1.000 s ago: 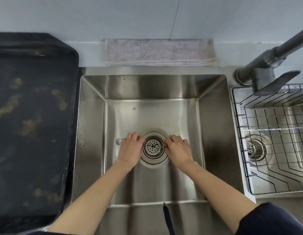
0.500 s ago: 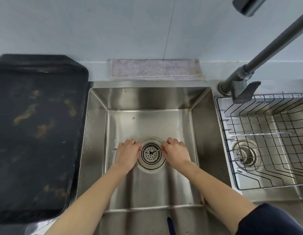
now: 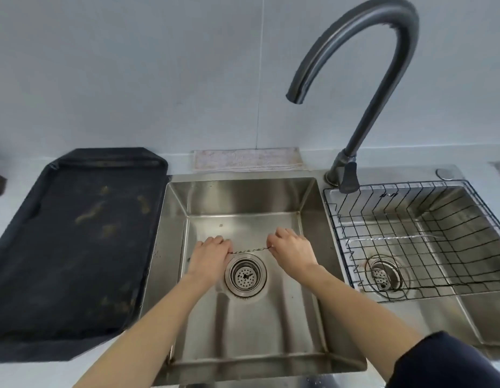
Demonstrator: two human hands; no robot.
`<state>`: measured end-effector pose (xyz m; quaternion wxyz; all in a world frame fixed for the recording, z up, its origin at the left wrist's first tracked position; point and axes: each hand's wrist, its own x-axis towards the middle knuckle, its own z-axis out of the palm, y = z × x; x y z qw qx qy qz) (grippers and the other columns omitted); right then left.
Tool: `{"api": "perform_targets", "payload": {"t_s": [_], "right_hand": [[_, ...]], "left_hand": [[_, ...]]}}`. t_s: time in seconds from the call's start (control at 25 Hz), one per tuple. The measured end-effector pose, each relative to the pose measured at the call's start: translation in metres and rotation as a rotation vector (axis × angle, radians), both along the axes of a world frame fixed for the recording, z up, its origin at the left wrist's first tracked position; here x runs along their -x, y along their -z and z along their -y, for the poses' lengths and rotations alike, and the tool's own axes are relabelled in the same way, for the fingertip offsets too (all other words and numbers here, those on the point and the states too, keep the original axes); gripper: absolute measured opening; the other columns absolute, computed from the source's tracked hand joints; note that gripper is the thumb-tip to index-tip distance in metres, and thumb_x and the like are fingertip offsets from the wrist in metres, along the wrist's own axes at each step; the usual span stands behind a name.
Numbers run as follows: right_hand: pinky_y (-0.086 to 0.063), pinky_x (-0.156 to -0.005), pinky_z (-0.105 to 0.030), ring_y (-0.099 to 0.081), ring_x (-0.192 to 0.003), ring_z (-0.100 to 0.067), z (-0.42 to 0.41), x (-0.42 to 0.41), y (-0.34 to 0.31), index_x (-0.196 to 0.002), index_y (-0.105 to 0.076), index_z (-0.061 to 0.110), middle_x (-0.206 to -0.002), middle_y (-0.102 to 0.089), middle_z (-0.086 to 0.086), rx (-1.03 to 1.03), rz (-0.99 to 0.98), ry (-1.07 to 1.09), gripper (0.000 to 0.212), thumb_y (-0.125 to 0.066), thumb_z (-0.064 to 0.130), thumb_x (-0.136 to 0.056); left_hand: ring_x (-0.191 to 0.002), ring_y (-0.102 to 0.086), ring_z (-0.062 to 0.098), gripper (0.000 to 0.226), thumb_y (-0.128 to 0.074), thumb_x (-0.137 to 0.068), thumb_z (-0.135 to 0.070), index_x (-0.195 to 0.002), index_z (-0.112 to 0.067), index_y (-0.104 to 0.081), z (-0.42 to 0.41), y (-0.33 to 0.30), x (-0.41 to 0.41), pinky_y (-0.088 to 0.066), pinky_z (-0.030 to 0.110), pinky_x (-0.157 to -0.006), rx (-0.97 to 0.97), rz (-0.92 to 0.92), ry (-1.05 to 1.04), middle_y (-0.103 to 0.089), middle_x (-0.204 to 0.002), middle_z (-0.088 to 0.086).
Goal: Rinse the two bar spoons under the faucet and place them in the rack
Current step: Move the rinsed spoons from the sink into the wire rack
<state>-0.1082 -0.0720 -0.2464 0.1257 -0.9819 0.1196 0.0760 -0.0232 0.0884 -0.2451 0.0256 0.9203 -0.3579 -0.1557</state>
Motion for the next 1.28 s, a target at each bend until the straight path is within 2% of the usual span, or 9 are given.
{"api": "perform_targets", "payload": {"t_s": [0.4,0.48,0.6,0.72,0.92,1.0,1.08,1.16,1.28], "right_hand": [[-0.049,-0.077,-0.043,-0.058,-0.101,-0.033,0.040,0.052,-0.034,-0.100,-0.061,0.005,-0.104,-0.061,-0.014,0.116,0.193,0.012,0.013,-0.055,0.004,-0.088],[-0.052,-0.067,-0.040,-0.062,-0.089,-0.032,0.055,0.067,-0.041,-0.091,-0.063,0.006,-0.094,-0.064,-0.013,0.163,0.189,0.010,0.011,-0.064,0.004,-0.080],[-0.050,-0.044,-0.030,-0.064,-0.060,-0.025,0.085,0.093,-0.051,-0.066,-0.064,0.010,-0.067,-0.065,-0.006,0.251,0.193,0.016,0.026,-0.086,0.008,-0.053],[-0.051,-0.054,-0.033,-0.063,-0.072,-0.029,0.120,0.118,-0.054,-0.078,-0.065,0.008,-0.078,-0.065,-0.009,0.183,0.167,0.023,0.016,-0.076,0.002,-0.069],[-0.044,-0.039,-0.024,-0.061,-0.057,-0.020,0.176,0.154,-0.059,-0.066,-0.064,0.014,-0.063,-0.062,-0.001,0.273,0.174,0.035,0.031,-0.088,0.005,-0.050],[-0.040,-0.041,-0.024,-0.062,-0.061,-0.022,0.196,0.165,-0.062,-0.071,-0.064,0.012,-0.068,-0.063,-0.004,0.244,0.166,0.029,0.026,-0.085,0.003,-0.057],[-0.041,-0.053,-0.029,-0.061,-0.082,-0.026,0.215,0.175,-0.061,-0.088,-0.063,0.008,-0.087,-0.063,-0.008,0.212,0.152,0.022,0.013,-0.069,0.004,-0.077],[-0.046,-0.065,-0.033,-0.054,-0.099,-0.026,0.233,0.183,-0.055,-0.104,-0.058,0.008,-0.104,-0.058,-0.009,0.193,0.115,0.024,0.014,-0.052,0.008,-0.091],[-0.051,-0.073,-0.037,-0.052,-0.106,-0.025,0.257,0.196,-0.048,-0.109,-0.056,0.010,-0.111,-0.056,-0.007,0.159,0.073,0.038,0.019,-0.045,0.016,-0.096]], "left_hand": [[-0.110,-0.055,0.022,0.024,-0.039,-0.094,-0.022,-0.110,-0.017,-0.056,0.028,-0.047,0.037,-0.041,0.033,-0.089,0.083,0.130,0.038,-0.062,-0.115,0.002],[-0.110,-0.055,0.022,0.023,-0.041,-0.094,-0.023,-0.109,-0.017,-0.057,0.042,-0.051,0.047,-0.042,0.034,-0.089,0.099,0.134,0.052,-0.063,-0.114,0.001],[-0.110,-0.055,0.022,0.024,-0.041,-0.094,-0.024,-0.110,-0.017,-0.057,0.071,-0.054,0.069,-0.041,0.033,-0.089,0.119,0.129,0.075,-0.063,-0.115,0.001],[-0.111,-0.054,0.022,0.024,-0.040,-0.095,-0.023,-0.112,-0.017,-0.056,0.104,-0.058,0.095,-0.040,0.032,-0.089,0.156,0.120,0.087,-0.061,-0.116,0.002],[-0.109,-0.055,0.022,0.023,-0.040,-0.095,-0.022,-0.109,-0.016,-0.057,0.159,-0.061,0.126,-0.042,0.032,-0.088,0.183,0.117,0.101,-0.062,-0.114,0.003],[-0.109,-0.055,0.021,0.023,-0.040,-0.095,-0.022,-0.109,-0.016,-0.057,0.179,-0.060,0.137,-0.044,0.032,-0.086,0.202,0.103,0.103,-0.062,-0.114,0.003],[-0.110,-0.054,0.019,0.024,-0.039,-0.096,-0.023,-0.110,-0.016,-0.057,0.197,-0.056,0.148,-0.046,0.031,-0.084,0.208,0.083,0.095,-0.061,-0.115,0.001],[-0.110,-0.055,0.018,0.024,-0.040,-0.095,-0.023,-0.112,-0.018,-0.057,0.212,-0.052,0.159,-0.047,0.031,-0.083,0.199,0.077,0.091,-0.061,-0.116,-0.001],[-0.108,-0.056,0.019,0.024,-0.041,-0.095,-0.019,-0.112,-0.017,-0.057,0.232,-0.042,0.173,-0.048,0.032,-0.084,0.181,0.047,0.098,-0.061,-0.116,0.001]]}}
